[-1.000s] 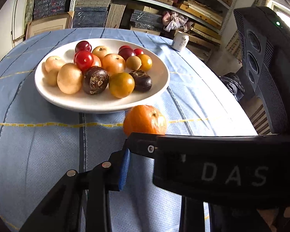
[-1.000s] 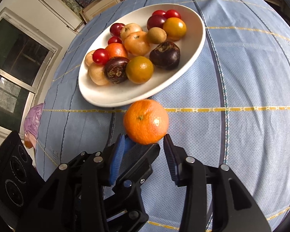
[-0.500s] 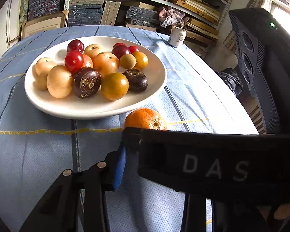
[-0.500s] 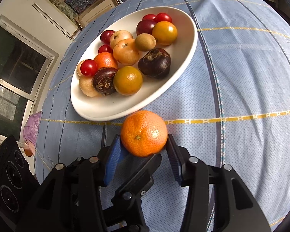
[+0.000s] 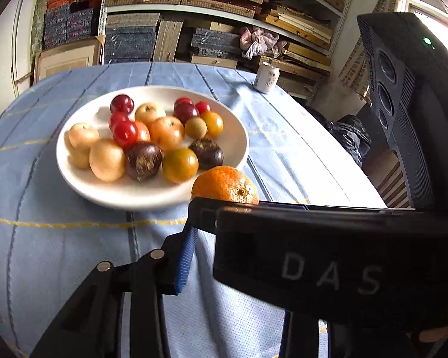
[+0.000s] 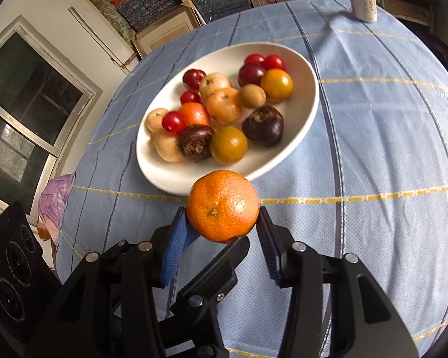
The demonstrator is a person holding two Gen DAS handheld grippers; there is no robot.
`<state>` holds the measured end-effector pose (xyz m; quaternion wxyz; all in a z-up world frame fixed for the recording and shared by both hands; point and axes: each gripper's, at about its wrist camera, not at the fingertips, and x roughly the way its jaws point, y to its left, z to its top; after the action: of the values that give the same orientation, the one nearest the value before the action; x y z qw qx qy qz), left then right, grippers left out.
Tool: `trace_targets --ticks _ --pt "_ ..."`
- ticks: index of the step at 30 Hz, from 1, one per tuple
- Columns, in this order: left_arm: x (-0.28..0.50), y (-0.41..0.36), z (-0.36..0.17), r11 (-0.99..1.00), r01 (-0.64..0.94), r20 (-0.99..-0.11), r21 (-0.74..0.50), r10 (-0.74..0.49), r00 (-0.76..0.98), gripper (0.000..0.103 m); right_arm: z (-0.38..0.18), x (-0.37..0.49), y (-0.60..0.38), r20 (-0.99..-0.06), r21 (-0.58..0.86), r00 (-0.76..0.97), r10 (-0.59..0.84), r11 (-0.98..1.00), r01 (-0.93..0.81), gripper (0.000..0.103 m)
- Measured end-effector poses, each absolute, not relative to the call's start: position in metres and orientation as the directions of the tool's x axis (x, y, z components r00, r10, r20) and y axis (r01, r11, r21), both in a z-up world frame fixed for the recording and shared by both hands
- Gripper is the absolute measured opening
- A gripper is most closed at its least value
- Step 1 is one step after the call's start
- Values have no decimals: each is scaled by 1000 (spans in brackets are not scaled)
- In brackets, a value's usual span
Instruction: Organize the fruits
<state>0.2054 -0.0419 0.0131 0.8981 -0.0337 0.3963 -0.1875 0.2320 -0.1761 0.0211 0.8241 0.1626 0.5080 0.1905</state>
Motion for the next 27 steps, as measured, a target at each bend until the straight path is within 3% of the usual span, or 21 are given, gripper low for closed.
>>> trace_targets --ticks 9,18,20,21,23,24,25,27 --pt "245 -33 40 941 295 -676 -169 -328 659 38 52 278 -163 -744 488 427 513 855 -177 46" --pt "283 -12 32 957 238 -697 -168 -286 658 38 39 328 -139 -747 509 381 544 838 -199 46" --pt "287 -9 31 959 221 -697 -177 -281 660 39 37 332 -136 -744 517 384 546 835 -185 50" --pt "288 -8 31 960 209 -697 -184 -278 661 41 35 333 -135 -747 513 392 537 841 -175 64" --pt "289 -5 29 965 196 -694 -175 -263 671 61 37 334 -137 -747 503 419 516 851 -151 81" --pt "289 -2 29 975 158 -698 -156 -222 680 84 38 334 -137 -750 489 432 501 859 -148 82" --pt "290 3 28 985 105 -704 -136 -171 689 95 40 332 -138 -750 481 438 496 863 -154 83" --pt "289 13 28 976 91 -691 -199 -205 693 95 40 331 -137 -756 480 426 497 863 -155 86"
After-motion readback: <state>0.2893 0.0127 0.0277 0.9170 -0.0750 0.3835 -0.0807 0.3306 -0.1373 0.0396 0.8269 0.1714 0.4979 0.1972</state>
